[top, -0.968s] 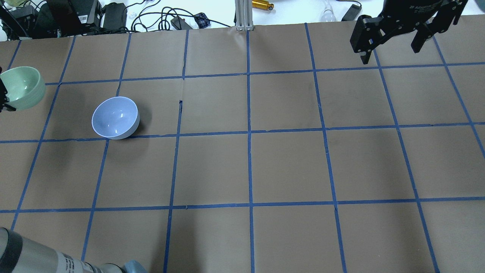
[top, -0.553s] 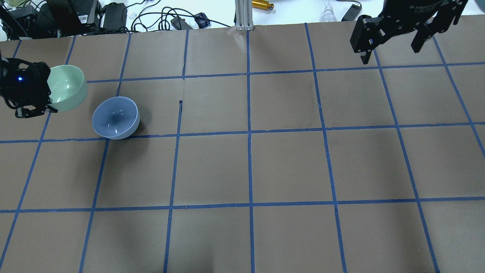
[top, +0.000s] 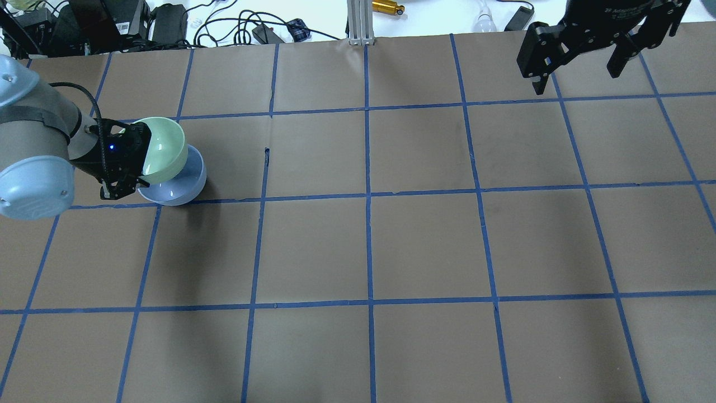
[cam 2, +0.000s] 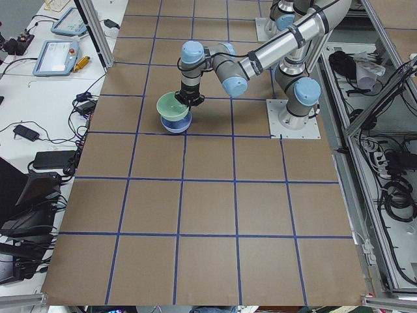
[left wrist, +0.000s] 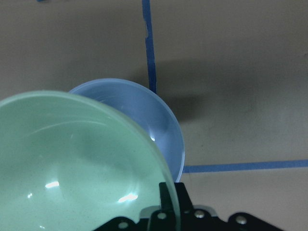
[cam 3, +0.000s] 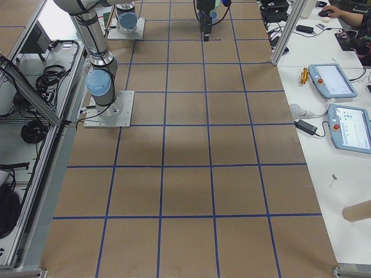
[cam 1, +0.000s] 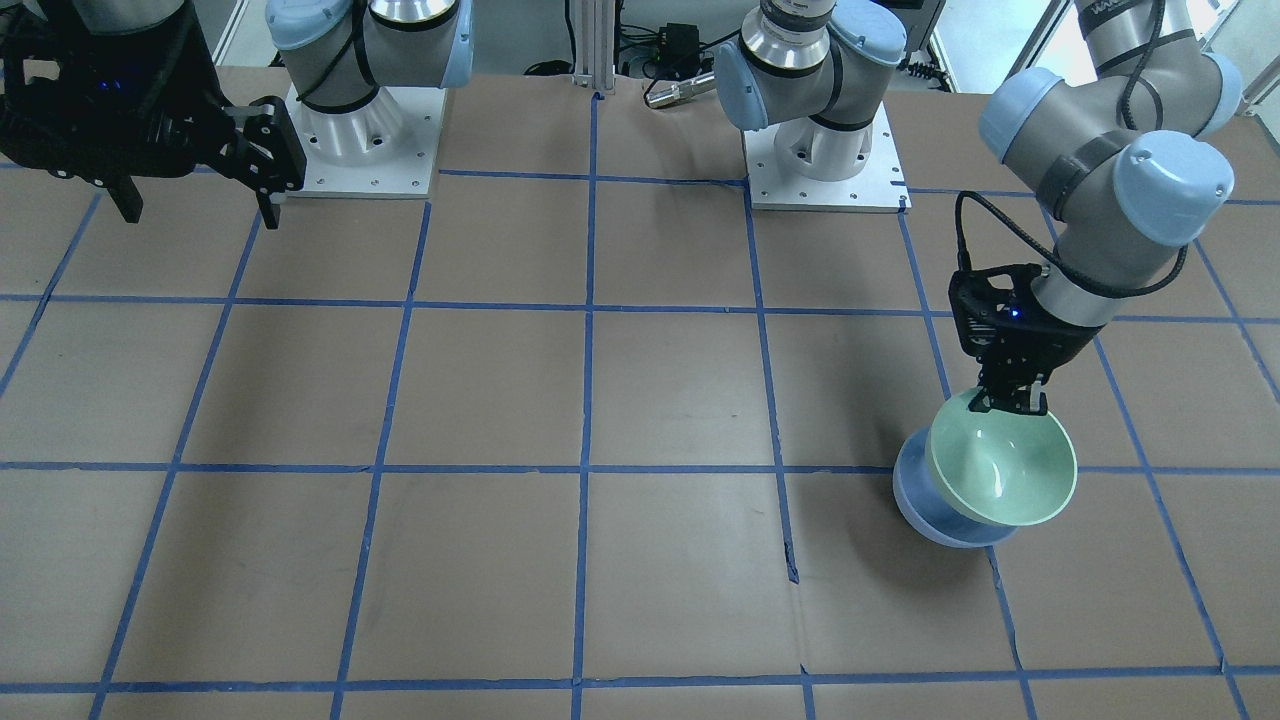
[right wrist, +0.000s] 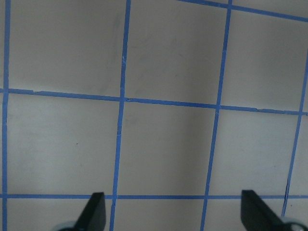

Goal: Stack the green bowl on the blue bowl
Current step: 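Lower the green bowl into the blue bowl with the left gripper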

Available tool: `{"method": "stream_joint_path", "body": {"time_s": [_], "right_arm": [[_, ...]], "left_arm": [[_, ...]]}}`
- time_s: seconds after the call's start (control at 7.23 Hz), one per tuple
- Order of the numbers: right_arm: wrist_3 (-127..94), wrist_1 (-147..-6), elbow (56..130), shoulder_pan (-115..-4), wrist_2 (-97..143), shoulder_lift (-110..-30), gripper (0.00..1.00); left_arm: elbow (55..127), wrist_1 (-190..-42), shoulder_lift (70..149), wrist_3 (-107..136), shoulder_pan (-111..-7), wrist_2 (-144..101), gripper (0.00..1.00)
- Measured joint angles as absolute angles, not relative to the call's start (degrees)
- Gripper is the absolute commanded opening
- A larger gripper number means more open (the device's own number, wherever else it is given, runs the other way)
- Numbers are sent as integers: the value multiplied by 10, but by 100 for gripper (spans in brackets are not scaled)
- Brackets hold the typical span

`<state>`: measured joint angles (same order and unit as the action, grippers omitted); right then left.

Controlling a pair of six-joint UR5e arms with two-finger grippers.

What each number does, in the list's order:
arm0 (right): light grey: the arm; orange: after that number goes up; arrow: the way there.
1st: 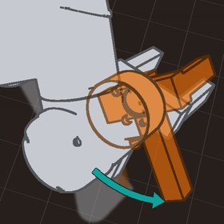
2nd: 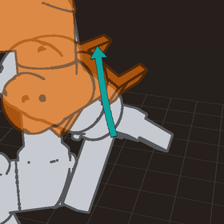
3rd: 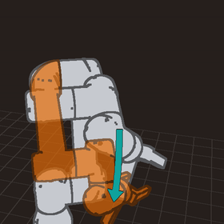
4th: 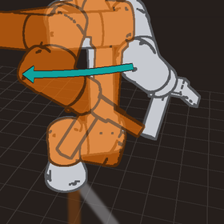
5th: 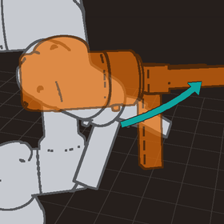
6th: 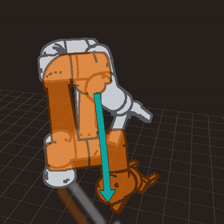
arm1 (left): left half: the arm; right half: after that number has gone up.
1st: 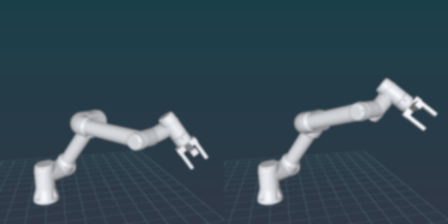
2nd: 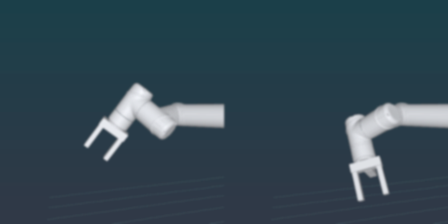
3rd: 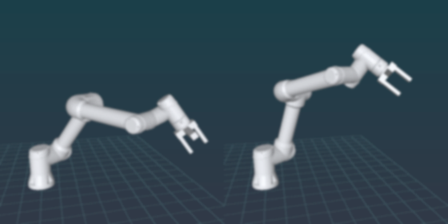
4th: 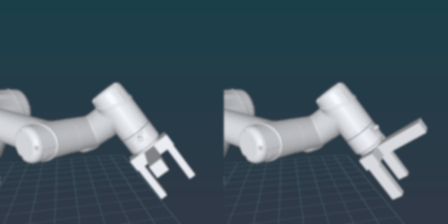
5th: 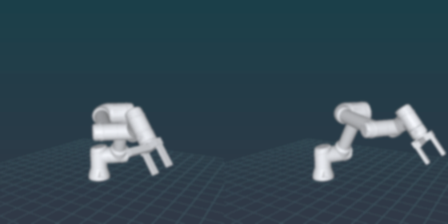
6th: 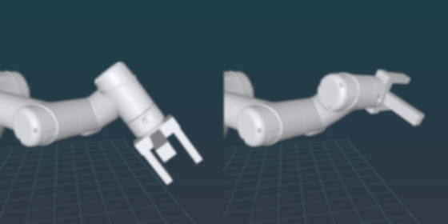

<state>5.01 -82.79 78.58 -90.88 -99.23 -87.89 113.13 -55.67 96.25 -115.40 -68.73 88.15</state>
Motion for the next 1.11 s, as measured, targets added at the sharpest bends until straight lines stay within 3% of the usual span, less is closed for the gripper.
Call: {"method": "stream_joint_path", "body": {"time_s": [0.28,0.41,0.55,0.69,1.11], "right_arm": [[50,-828,786,-909,-992,-879,100],[50,-828,786,-909,-992,-879,100],[50,-828,786,-909,-992,-879,100],[50,-828,786,-909,-992,-879,100],[50,-828,786,-909,-992,-879,100]], "left_arm": [[1141,-546,966,-1148,-689,879,0],[1141,-546,967,-1143,-689,879,12],[1142,-547,969,-1138,-688,879,80],[1142,-551,969,-1131,-686,880,100],[1137,-560,961,-1088,-686,886,100]]}}
